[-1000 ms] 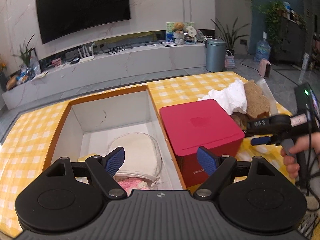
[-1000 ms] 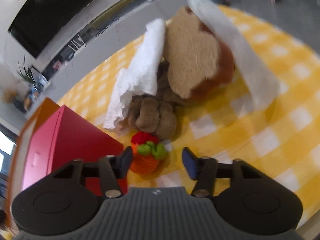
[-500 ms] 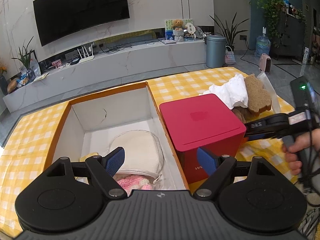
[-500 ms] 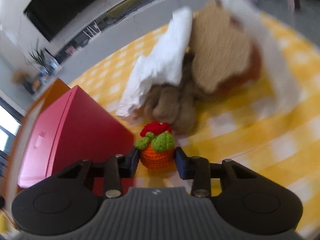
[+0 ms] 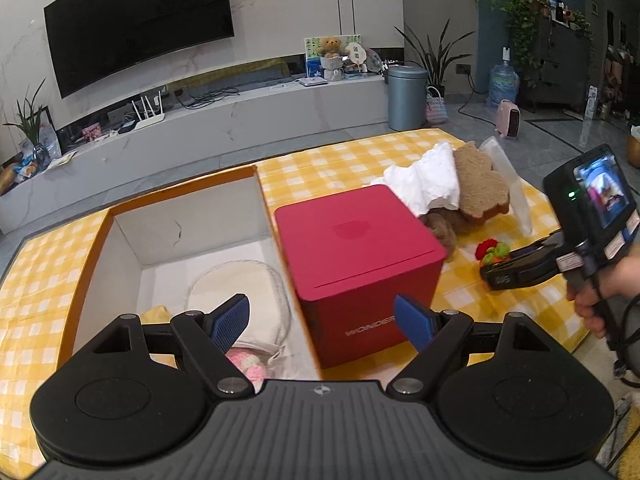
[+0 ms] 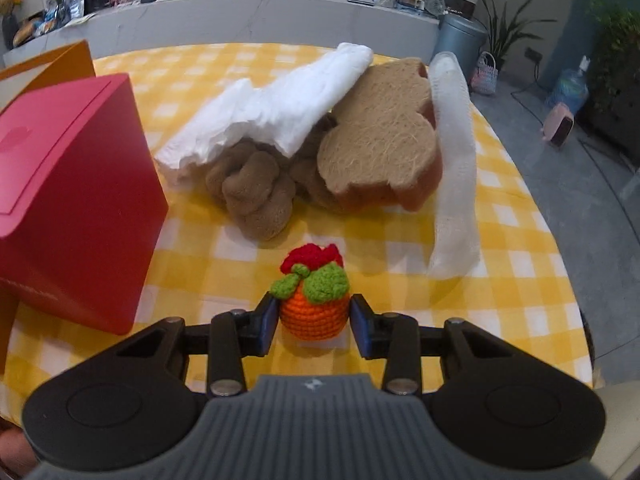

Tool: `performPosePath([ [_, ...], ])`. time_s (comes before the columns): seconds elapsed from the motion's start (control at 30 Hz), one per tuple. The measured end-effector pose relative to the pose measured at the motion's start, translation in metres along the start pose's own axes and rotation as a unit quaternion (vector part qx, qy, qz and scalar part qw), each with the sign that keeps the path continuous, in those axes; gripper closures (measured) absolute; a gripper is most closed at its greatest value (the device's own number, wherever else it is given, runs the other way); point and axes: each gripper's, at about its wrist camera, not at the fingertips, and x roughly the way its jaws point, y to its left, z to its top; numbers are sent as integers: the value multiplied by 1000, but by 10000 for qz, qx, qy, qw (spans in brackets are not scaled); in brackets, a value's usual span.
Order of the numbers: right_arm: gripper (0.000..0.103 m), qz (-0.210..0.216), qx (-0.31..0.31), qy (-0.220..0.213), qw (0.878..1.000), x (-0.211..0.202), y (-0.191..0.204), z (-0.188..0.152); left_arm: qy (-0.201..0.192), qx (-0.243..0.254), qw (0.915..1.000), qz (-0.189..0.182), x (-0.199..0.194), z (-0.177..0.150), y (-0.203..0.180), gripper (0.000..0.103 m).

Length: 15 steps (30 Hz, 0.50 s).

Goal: Organize soft objects
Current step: 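Grasp the brown bread-shaped sponge with the left tool while right holds the strawberry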

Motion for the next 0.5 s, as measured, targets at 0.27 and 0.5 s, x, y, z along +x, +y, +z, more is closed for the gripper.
performPosePath([
  [0.27,65,-559,-112,-813,9951,-69,-22,10,-97,297,9995,18,6,8,-42,7],
  [0.5,65,-945,75,-1163,9887,-116,-63,-7,-338,401,9965,-647,27,3,-108,7],
])
